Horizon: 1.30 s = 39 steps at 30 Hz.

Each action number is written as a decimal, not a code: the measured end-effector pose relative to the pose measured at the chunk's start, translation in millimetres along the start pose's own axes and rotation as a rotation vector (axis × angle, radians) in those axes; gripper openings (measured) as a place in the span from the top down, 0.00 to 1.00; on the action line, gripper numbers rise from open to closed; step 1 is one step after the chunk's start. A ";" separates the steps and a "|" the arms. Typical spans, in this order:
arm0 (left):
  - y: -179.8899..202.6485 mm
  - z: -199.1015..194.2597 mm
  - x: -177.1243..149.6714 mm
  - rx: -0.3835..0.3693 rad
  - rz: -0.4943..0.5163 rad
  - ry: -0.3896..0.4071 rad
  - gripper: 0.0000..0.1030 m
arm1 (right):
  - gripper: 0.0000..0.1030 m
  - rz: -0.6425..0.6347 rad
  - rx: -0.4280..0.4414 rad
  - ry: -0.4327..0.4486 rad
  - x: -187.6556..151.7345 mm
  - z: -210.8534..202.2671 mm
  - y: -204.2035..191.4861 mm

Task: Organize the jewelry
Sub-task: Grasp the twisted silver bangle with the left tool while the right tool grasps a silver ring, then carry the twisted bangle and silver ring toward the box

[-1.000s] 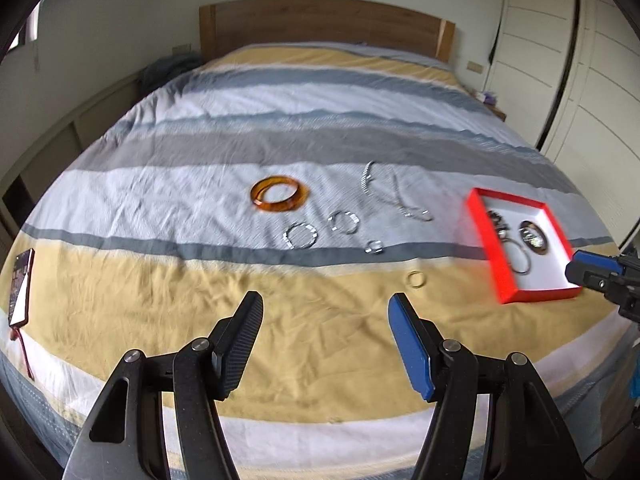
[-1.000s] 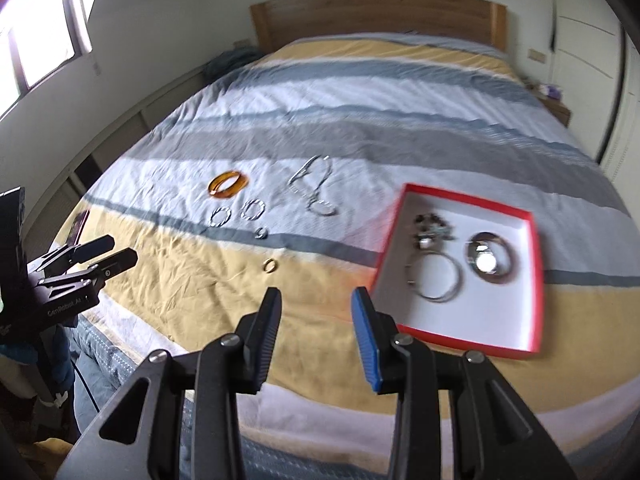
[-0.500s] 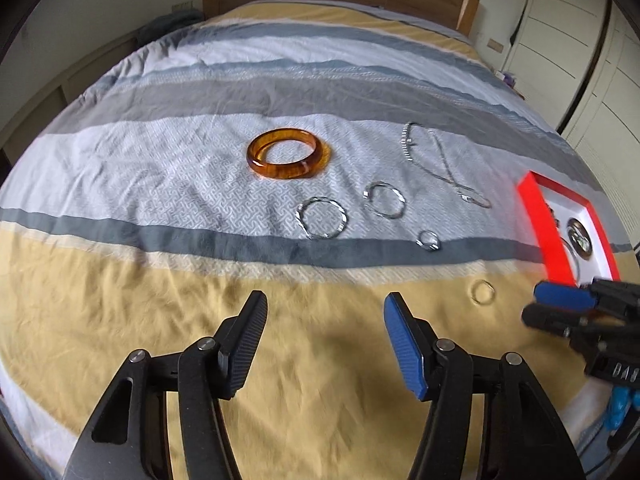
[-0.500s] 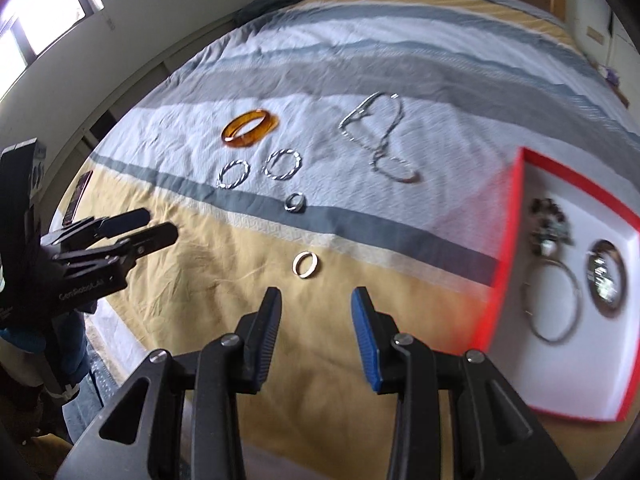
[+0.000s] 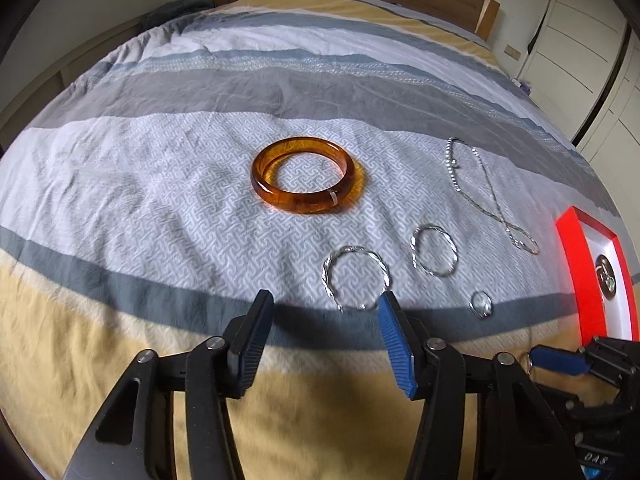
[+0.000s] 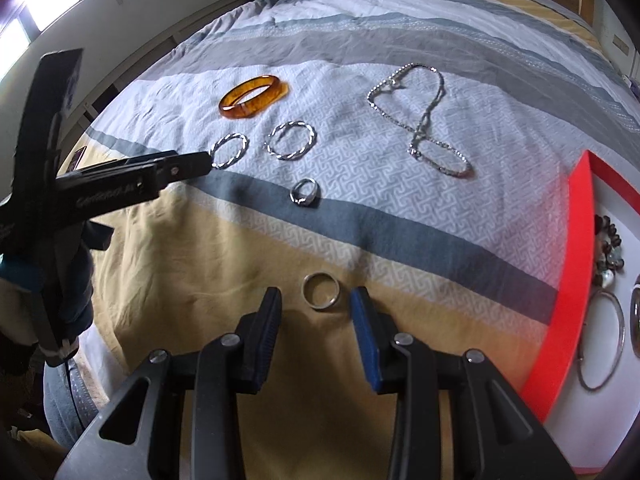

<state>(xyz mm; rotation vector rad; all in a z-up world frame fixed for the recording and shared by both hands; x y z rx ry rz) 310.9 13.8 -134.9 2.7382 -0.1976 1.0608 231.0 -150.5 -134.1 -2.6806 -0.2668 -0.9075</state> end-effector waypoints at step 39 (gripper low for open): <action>14.1 -36.8 -1.7 0.010 0.032 -0.008 0.97 | 0.82 -0.002 -0.030 0.093 6.4 -59.3 -7.6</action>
Point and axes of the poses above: each gripper's, at about its wrist camera, not at the fingertips, and z roughly the way its jaws point, y to its right, x to its top, the point moved 3 cm from there along z, roughly the way its jaws point, and after that the axes turned 11 degrees about y, right-handed, at the moved point
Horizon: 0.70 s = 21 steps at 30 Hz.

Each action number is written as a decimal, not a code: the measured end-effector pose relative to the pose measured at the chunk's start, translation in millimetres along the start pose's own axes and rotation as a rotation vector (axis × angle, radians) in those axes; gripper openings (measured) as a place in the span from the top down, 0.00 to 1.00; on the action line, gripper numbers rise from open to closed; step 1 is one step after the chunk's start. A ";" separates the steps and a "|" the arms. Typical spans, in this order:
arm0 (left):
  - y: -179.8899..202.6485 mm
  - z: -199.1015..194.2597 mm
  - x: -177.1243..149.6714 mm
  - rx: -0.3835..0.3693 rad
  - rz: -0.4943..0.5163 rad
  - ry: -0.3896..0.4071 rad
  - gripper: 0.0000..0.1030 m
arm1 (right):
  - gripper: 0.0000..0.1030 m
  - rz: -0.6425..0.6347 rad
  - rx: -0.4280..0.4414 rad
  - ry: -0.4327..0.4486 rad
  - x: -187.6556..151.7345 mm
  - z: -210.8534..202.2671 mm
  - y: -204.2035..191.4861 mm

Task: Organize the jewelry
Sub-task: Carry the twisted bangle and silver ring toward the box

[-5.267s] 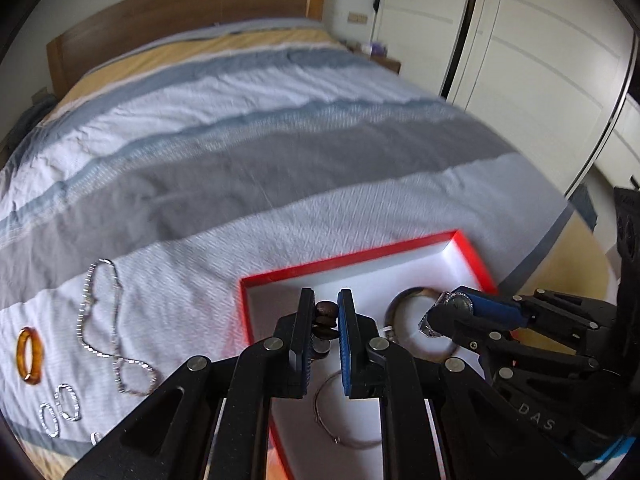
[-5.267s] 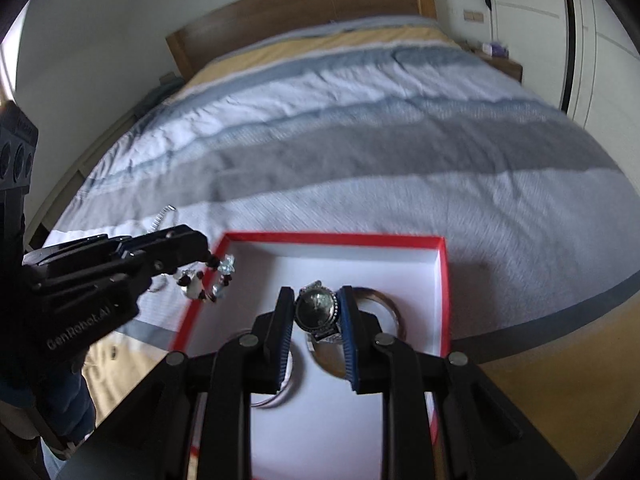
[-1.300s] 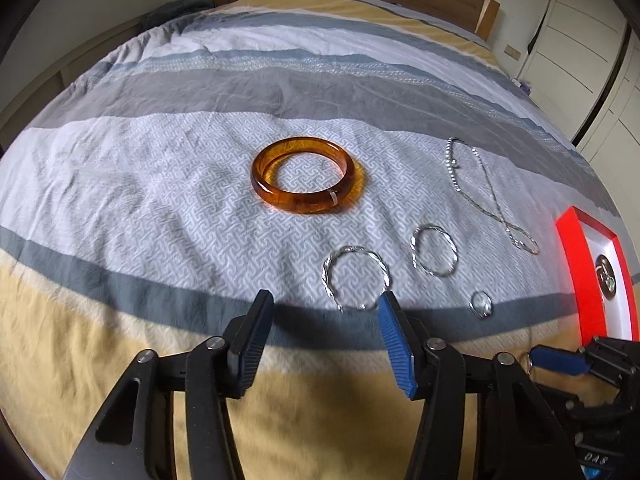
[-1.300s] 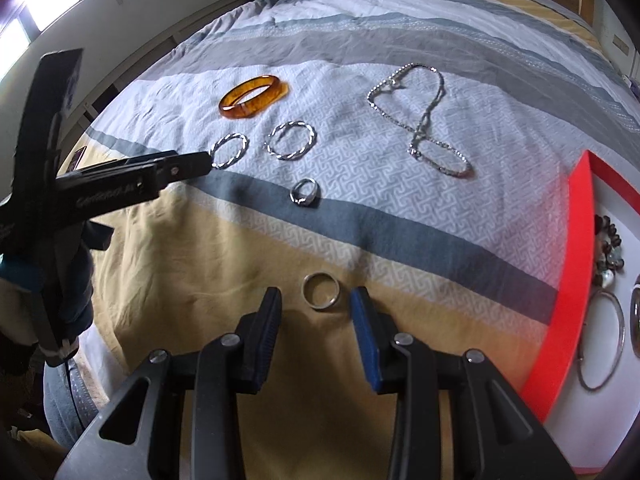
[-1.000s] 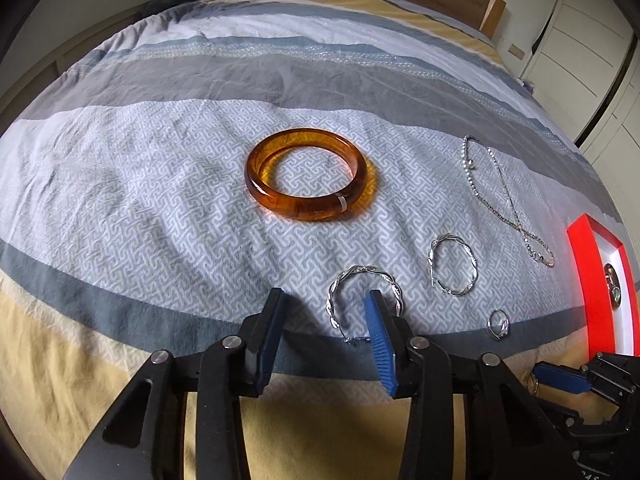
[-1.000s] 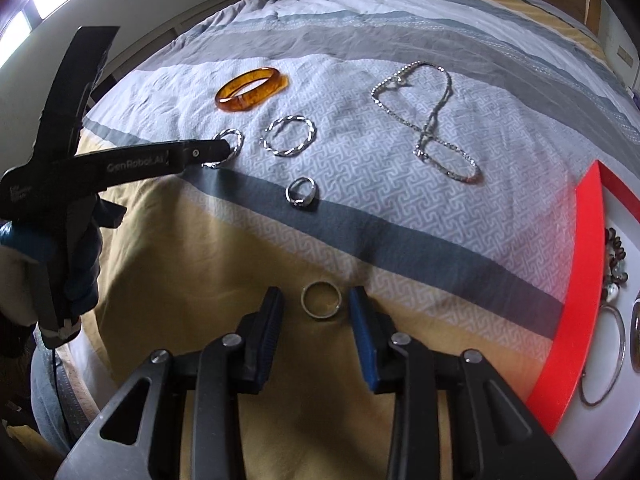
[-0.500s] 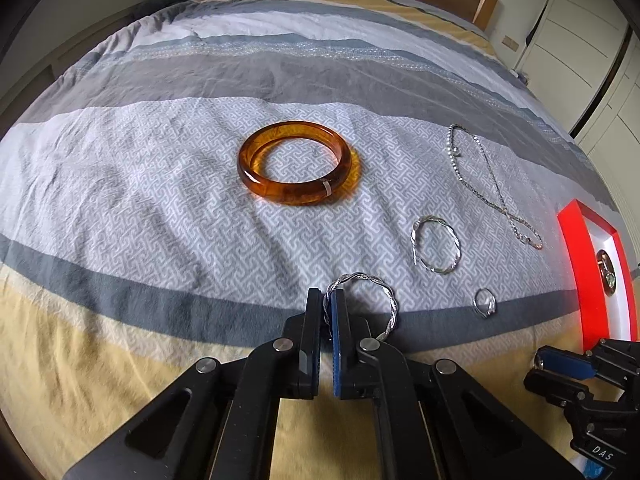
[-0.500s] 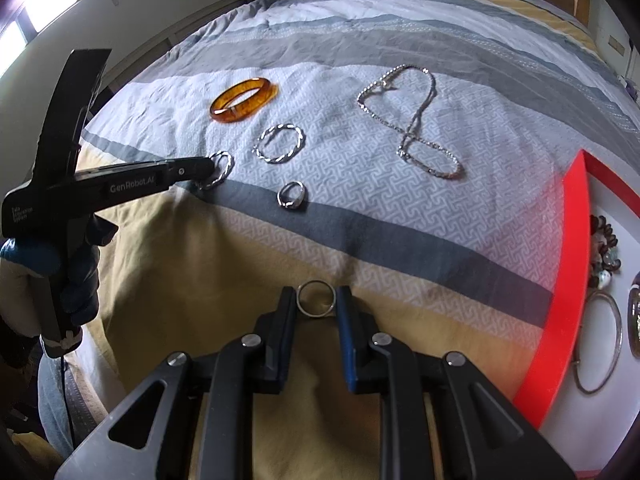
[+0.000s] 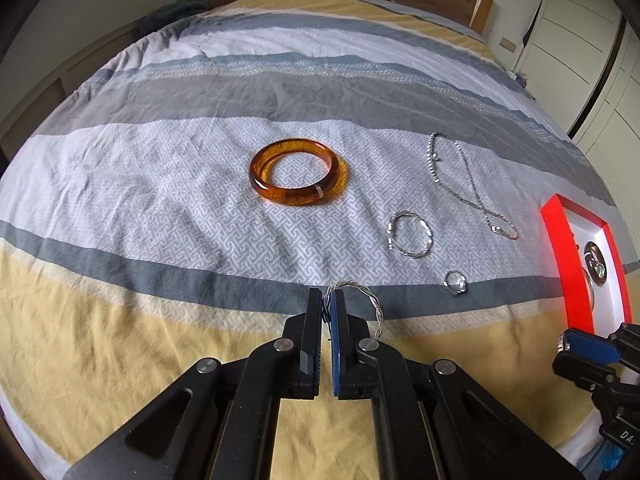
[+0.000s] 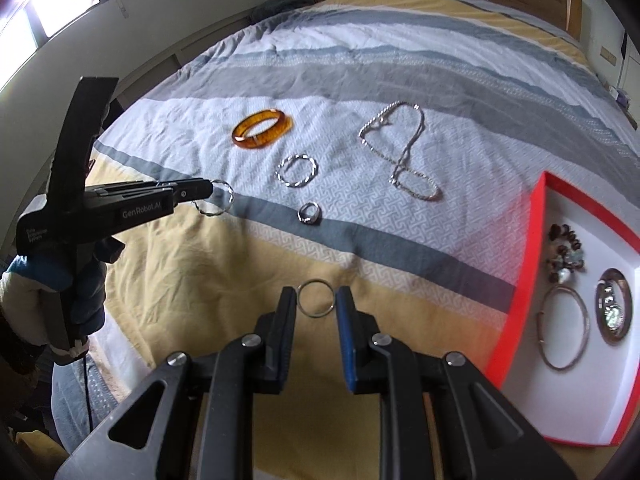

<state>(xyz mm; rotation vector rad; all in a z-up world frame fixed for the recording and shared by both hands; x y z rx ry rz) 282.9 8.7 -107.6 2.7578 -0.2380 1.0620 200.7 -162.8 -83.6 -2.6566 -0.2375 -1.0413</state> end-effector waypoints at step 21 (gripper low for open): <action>93.4 -55.1 12.6 -0.078 0.075 0.076 0.97 | 0.82 0.058 -0.102 0.109 -15.4 -98.5 50.3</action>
Point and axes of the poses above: each gripper's, at about its wrist camera, not at the fingertips, and z roughly the way its jaws point, y to its right, x to its top, the point moved 3 cm from there along z, roughly the way its jaws point, and after that the axes turned 11 degrees about y, right-handed, at the moved point
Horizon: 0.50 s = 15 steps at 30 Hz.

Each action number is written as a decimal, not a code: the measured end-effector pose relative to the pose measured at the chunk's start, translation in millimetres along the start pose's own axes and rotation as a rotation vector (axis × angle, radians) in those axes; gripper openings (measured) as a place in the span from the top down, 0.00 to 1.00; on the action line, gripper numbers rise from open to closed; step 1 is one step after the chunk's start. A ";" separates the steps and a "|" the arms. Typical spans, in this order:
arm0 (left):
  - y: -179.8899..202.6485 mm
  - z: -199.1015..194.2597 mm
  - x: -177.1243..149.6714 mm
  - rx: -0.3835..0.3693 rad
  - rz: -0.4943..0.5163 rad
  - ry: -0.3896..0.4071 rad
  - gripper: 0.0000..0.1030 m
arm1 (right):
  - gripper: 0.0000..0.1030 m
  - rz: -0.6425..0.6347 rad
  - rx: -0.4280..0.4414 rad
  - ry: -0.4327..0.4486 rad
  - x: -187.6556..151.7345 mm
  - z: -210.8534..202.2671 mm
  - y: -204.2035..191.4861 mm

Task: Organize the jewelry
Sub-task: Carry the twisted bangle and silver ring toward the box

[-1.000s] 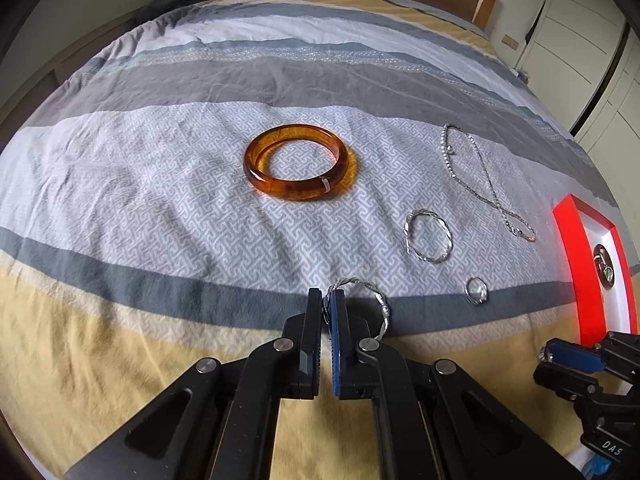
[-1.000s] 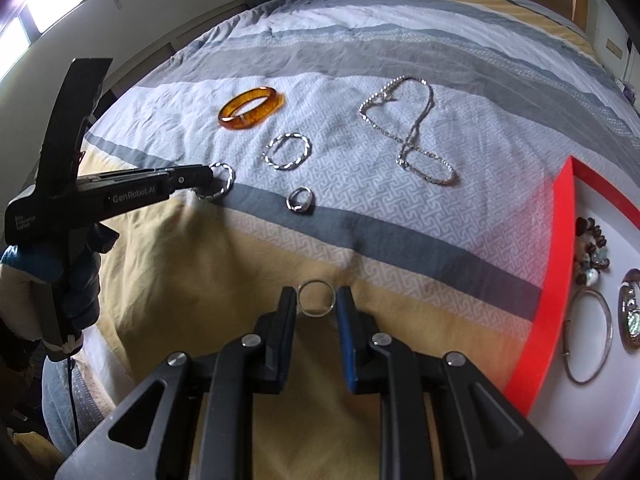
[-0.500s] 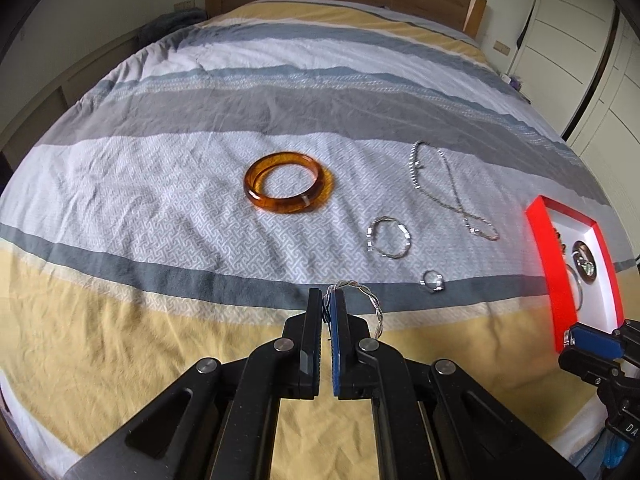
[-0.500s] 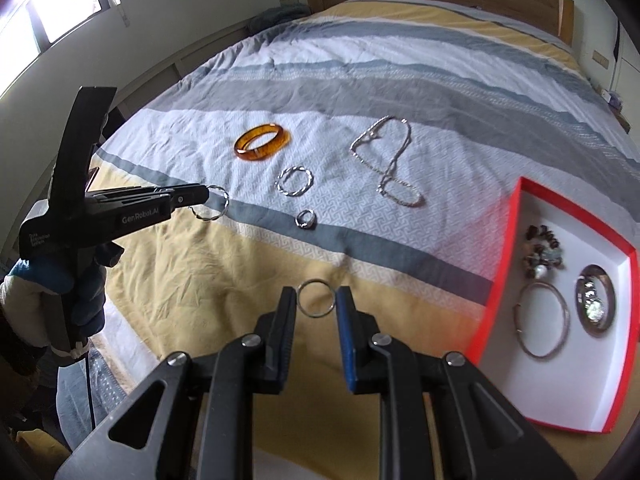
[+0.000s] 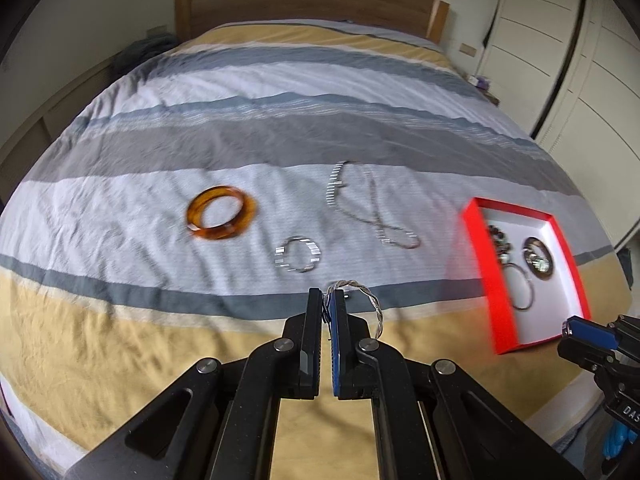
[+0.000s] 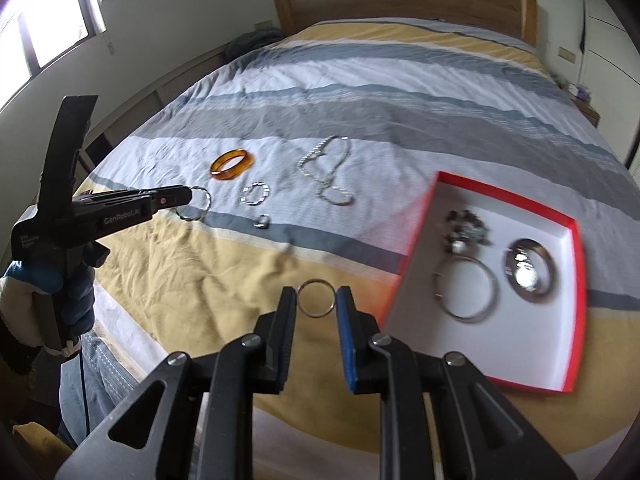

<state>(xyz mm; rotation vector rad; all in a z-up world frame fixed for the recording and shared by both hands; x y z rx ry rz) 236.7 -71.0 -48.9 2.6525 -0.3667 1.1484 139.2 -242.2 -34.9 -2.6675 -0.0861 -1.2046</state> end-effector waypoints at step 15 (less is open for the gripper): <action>132.7 27.9 6.5 -0.152 0.153 -0.032 0.97 | 0.82 0.117 -0.108 -0.009 -26.8 -24.1 108.0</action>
Point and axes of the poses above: each gripper's, at about its wrist camera, not at the fingertips, and z roughly the way its jaws point, y to its right, x to its top, the point moved 3 cm from there along z, roughly the way its jaws point, and after that the axes turned 11 degrees about y, right-handed, at the moved point
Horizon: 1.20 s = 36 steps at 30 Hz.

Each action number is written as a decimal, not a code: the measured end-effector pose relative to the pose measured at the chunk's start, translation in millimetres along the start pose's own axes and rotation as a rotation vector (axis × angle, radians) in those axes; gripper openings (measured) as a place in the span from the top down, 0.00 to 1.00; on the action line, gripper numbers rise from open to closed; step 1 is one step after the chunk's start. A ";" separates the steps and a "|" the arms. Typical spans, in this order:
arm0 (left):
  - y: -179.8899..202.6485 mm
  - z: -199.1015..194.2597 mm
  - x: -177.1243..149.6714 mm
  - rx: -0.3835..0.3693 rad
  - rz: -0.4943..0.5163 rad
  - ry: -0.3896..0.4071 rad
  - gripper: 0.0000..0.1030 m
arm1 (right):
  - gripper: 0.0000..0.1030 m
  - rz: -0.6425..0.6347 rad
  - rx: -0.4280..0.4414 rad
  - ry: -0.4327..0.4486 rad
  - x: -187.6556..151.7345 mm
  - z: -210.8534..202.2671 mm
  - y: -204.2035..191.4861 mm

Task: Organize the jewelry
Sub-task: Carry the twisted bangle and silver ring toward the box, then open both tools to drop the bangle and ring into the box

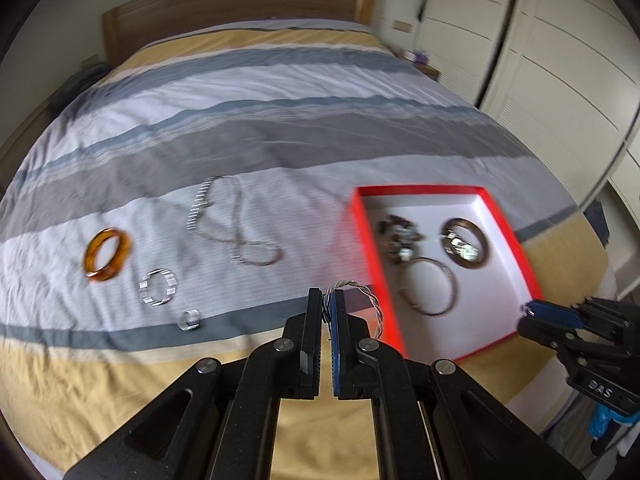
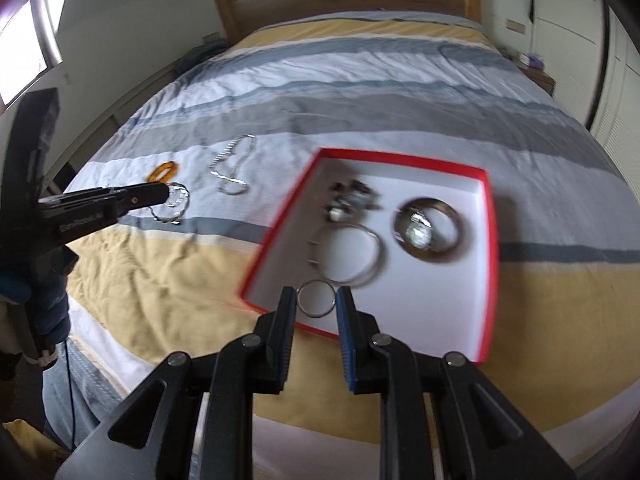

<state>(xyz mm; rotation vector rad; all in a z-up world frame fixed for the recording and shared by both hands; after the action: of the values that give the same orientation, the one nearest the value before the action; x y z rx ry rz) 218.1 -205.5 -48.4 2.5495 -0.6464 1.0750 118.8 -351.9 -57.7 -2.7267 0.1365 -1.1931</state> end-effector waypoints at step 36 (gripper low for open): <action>84.3 111.0 -49.9 -0.040 0.108 -0.223 0.95 | 0.81 -0.107 -0.049 -0.185 -27.0 72.0 49.9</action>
<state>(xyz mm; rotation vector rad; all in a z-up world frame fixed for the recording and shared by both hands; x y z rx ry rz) 210.4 -311.3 -151.6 2.6483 -0.8612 0.8063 152.5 -389.0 -134.5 -2.9026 -0.0032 -0.9672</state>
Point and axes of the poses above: each gripper's, at about its wrist camera, not at the fingertips, and z roughly the way its jaws point, y to its right, x to its top, the point moved 3 cm from there along z, roughly the way its jaws point, and after that the axes turned 11 degrees about y, right-handed, at the moved point
